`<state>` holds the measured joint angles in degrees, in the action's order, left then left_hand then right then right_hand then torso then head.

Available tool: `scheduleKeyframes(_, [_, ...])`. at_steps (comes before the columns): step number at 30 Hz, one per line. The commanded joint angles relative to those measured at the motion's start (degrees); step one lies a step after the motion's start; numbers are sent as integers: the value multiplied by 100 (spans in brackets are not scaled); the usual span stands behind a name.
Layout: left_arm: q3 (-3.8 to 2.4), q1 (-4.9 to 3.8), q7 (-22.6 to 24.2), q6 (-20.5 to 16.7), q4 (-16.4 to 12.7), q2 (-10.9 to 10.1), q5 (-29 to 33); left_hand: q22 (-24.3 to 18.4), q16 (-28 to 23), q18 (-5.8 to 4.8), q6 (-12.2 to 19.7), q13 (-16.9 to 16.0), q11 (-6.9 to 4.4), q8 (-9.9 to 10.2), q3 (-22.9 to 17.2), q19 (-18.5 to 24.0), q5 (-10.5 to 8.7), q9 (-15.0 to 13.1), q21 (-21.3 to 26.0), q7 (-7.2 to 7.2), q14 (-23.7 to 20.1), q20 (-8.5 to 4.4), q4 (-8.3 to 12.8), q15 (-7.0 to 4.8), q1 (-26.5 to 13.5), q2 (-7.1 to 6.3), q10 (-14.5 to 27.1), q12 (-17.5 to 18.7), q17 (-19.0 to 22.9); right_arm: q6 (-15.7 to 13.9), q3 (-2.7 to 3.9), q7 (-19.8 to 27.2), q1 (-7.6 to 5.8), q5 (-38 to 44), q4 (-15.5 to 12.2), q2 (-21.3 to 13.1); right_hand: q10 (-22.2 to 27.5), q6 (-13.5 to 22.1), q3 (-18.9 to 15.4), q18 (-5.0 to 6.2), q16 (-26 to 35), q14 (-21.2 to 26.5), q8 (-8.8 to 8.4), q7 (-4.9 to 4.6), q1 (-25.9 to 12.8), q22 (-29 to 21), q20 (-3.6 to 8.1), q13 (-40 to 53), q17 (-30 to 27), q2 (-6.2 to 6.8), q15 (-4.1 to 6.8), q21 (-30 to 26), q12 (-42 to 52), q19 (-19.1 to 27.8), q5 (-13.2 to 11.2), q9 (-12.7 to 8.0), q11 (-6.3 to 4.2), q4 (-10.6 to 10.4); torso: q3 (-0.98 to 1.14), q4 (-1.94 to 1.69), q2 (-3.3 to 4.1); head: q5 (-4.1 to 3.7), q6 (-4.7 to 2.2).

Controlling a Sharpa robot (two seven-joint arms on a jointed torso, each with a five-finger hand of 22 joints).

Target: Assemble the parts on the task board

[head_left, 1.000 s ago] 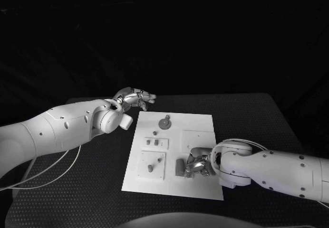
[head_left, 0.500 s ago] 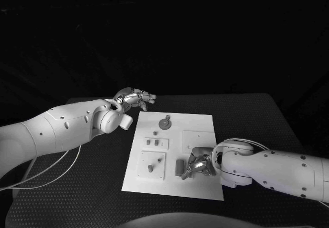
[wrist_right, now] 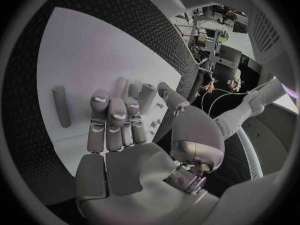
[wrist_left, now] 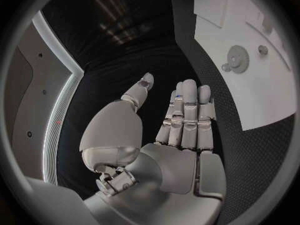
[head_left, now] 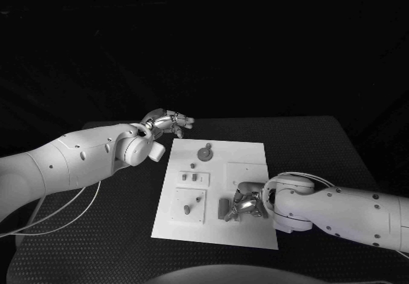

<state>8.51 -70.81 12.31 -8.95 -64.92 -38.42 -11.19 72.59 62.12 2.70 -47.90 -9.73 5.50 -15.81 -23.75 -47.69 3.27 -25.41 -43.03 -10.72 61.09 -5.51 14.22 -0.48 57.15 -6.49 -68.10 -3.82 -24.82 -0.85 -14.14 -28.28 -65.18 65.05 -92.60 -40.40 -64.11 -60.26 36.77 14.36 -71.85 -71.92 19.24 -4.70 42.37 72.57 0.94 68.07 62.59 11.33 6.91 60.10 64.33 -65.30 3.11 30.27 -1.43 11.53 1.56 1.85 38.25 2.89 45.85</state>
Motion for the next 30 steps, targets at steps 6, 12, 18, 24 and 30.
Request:
scheduleKeyframes(6, [-4,-8,25,91,-12,10,-20,6,-17,77,22,8,44,-32,-6,-8,-22,2,40,16,-7,-52,-42,4,-42,7,3,-25,-6,-92,-1,-49,21,513,-9,53,-66,-17,49,64,14,-31,15,13,125,-5,33,4,7,-283,49,-10,-32,-29,-32,-2,-25,24,1,-3,0,-4,3])
scheduleKeyframes(12, [-4,-8,23,90,-12,7,-21,8,-17,76,18,9,44,-35,-6,-7,-22,1,41,18,-8,-52,-43,4,-43,7,3,-25,-7,-142,-1,-78,31,596,-15,58,-105,-31,136,64,20,-45,23,19,175,-10,34,15,4,-448,56,-6,-24,-31,-33,-2,-32,27,-3,-2,-2,-1,12])
scheduleKeyframes(18, [-4,-8,22,93,-14,6,-22,9,-17,76,16,9,44,-38,-6,-7,-22,1,42,19,-8,-52,-44,4,-43,7,2,-26,-8,-139,-1,-62,32,623,-26,59,-124,-40,199,64,24,-53,28,22,198,-11,33,22,3,-506,59,-3,-20,-32,-32,-2,-35,35,-2,-2,-1,-2,12])
scheduleKeyframes(24, [-4,-8,20,92,-12,2,-23,10,-18,76,15,9,44,-40,-7,-6,-22,0,43,20,-9,-52,-46,4,-44,9,3,-25,-9,-175,-1,-65,33,657,-22,48,-140,-48,242,64,31,-64,27,21,172,-14,25,25,0,-434,57,1,-24,-38,-25,-9,-34,22,-2,-4,-1,-3,9])
scheduleKeyframes(30, [-4,-8,19,91,-13,-2,-23,11,-18,75,14,9,44,-41,-6,-6,-22,0,44,21,-9,-52,-47,4,-44,9,2,-26,-9,-224,-1,24,33,532,-34,-6,-134,-50,299,64,45,-76,15,17,115,-24,17,13,-4,-257,51,1,-55,-42,-13,-28,-28,-39,0,-3,-1,-4,-8])
